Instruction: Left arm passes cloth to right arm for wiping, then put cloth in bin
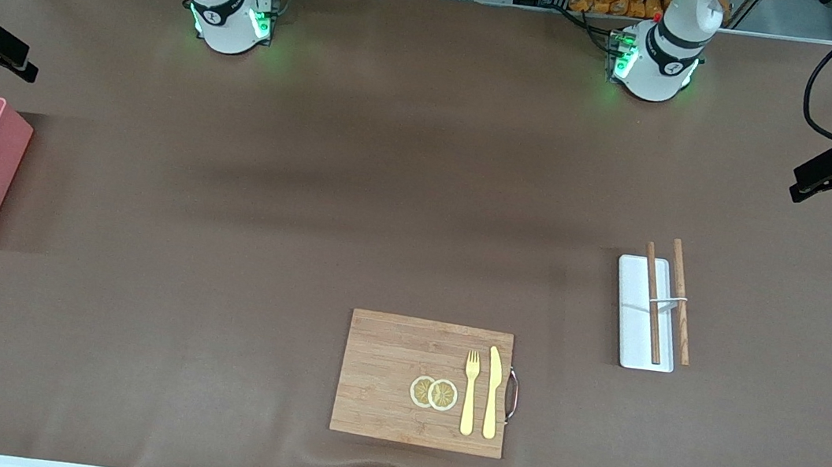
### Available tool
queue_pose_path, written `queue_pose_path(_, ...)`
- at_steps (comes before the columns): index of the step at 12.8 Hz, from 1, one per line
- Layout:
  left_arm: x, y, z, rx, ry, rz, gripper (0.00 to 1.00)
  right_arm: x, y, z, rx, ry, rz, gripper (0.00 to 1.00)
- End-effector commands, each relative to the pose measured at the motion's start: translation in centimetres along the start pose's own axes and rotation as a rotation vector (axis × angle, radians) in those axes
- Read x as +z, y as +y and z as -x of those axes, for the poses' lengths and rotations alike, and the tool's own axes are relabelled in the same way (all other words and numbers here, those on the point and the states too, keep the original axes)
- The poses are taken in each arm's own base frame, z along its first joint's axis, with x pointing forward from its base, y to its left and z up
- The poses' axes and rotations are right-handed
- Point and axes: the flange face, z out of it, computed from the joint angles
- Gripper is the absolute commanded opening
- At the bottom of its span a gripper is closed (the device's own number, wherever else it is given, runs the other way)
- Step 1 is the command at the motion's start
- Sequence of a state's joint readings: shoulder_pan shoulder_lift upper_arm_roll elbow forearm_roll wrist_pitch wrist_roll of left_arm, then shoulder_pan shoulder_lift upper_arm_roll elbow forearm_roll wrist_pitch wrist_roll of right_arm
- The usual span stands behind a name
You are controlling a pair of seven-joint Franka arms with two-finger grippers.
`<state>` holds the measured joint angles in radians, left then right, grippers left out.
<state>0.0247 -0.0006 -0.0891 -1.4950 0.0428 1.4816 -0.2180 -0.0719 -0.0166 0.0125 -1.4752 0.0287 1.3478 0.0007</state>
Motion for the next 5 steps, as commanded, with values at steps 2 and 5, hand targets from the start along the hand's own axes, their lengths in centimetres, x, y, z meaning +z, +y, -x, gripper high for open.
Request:
queue_pose_path(2,-1.28,0.39,0.87,0.023,0.011,0.022,1.00,-0.65,0.95,0.61,0.008,0.000,-0.021,1.00)
queue_pose_path(5,-1.68,0.51,0.99,0.024,0.012,0.022,1.00,-0.60,1.69,0.61,0.024,-0.001,-0.021,1.00)
